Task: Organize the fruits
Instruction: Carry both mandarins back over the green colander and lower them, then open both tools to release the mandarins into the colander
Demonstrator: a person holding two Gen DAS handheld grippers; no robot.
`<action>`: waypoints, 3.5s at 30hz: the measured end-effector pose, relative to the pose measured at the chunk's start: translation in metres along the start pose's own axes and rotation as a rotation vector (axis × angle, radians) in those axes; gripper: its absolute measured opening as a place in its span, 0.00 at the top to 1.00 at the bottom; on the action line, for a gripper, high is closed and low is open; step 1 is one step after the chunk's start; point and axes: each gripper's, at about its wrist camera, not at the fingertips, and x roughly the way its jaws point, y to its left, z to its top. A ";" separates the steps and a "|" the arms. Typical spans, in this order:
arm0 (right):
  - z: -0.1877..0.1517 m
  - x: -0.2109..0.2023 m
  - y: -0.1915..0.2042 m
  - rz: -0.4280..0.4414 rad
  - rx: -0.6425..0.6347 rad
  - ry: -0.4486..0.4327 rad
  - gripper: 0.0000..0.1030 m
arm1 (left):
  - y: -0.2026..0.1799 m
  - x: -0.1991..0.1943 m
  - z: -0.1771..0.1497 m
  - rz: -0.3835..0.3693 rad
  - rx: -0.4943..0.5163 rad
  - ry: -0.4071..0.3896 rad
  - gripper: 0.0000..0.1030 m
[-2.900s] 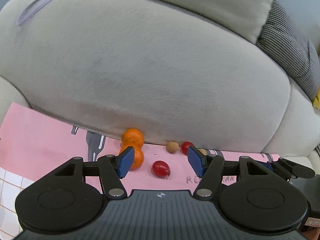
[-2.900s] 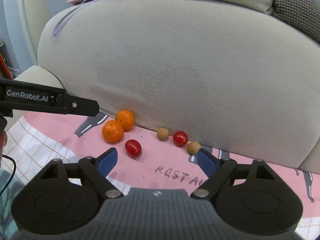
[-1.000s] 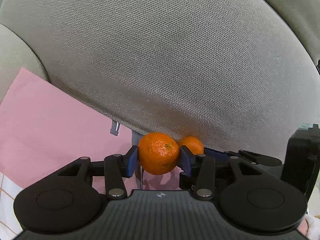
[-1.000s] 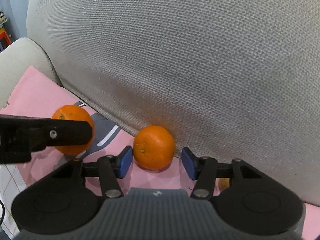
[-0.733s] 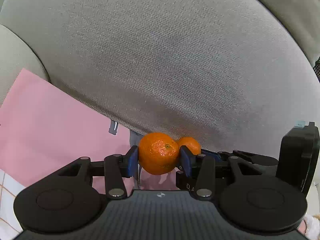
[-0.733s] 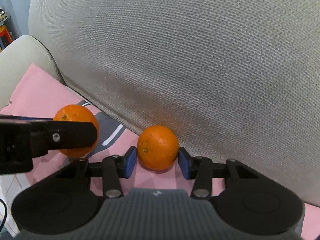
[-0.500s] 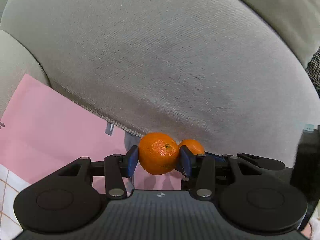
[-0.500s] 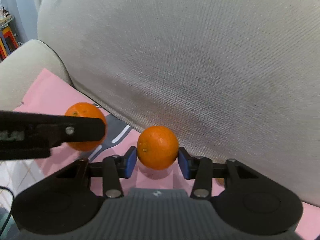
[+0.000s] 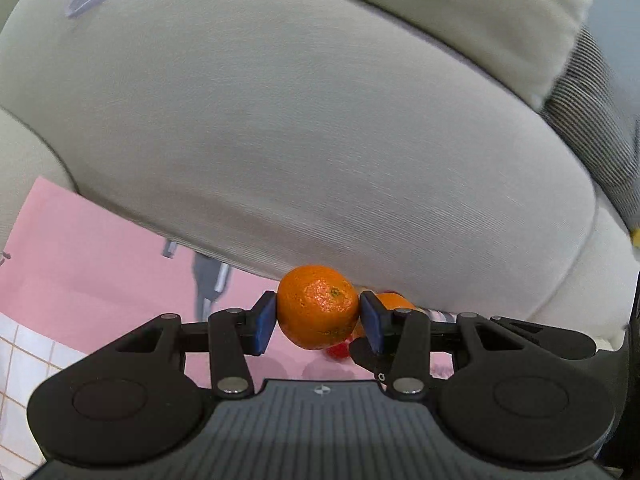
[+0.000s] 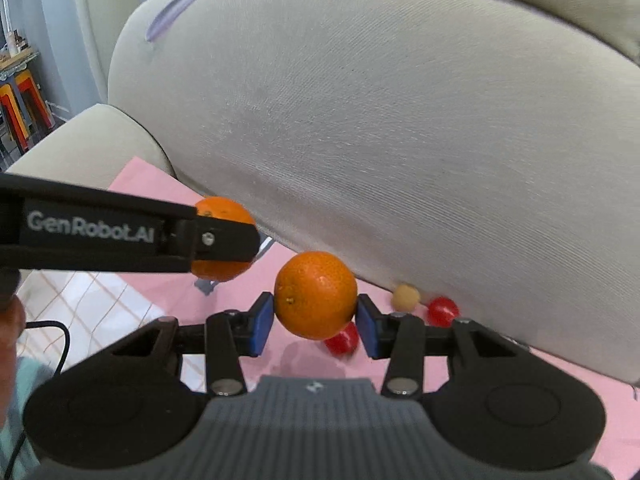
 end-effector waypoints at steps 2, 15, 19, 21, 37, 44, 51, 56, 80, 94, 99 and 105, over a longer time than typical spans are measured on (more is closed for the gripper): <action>-0.009 -0.014 -0.004 -0.008 0.005 -0.005 0.59 | -0.012 -0.006 -0.004 -0.015 0.027 0.000 0.51; -0.071 -0.094 -0.034 -0.081 0.071 -0.023 0.59 | -0.093 -0.036 -0.037 -0.099 0.191 0.015 0.51; -0.088 -0.108 -0.039 -0.111 0.092 -0.027 0.59 | -0.116 -0.044 -0.048 -0.117 0.244 0.022 0.51; -0.095 -0.113 -0.045 -0.125 0.107 -0.028 0.59 | -0.125 -0.047 -0.053 -0.124 0.267 0.025 0.51; -0.148 -0.159 -0.092 -0.210 0.202 -0.020 0.59 | -0.188 -0.043 -0.088 -0.186 0.430 0.100 0.51; -0.161 -0.160 -0.112 -0.235 0.225 0.005 0.59 | -0.206 -0.026 -0.103 -0.188 0.496 0.159 0.51; -0.162 -0.149 -0.126 -0.237 0.202 0.028 0.59 | -0.214 -0.005 -0.109 -0.164 0.525 0.211 0.51; -0.163 -0.138 -0.128 -0.236 0.157 0.039 0.59 | -0.218 0.010 -0.111 -0.142 0.547 0.241 0.51; -0.158 -0.088 -0.147 -0.242 0.042 0.111 0.59 | -0.217 0.075 -0.107 -0.079 0.604 0.336 0.51; -0.151 -0.075 -0.146 -0.247 -0.017 0.123 0.59 | -0.212 0.095 -0.103 -0.076 0.592 0.349 0.50; -0.145 -0.067 -0.146 -0.256 -0.041 0.131 0.59 | -0.211 0.100 -0.100 -0.071 0.585 0.346 0.50; -0.142 -0.062 -0.149 -0.246 -0.054 0.144 0.59 | -0.208 0.106 -0.098 -0.092 0.542 0.351 0.50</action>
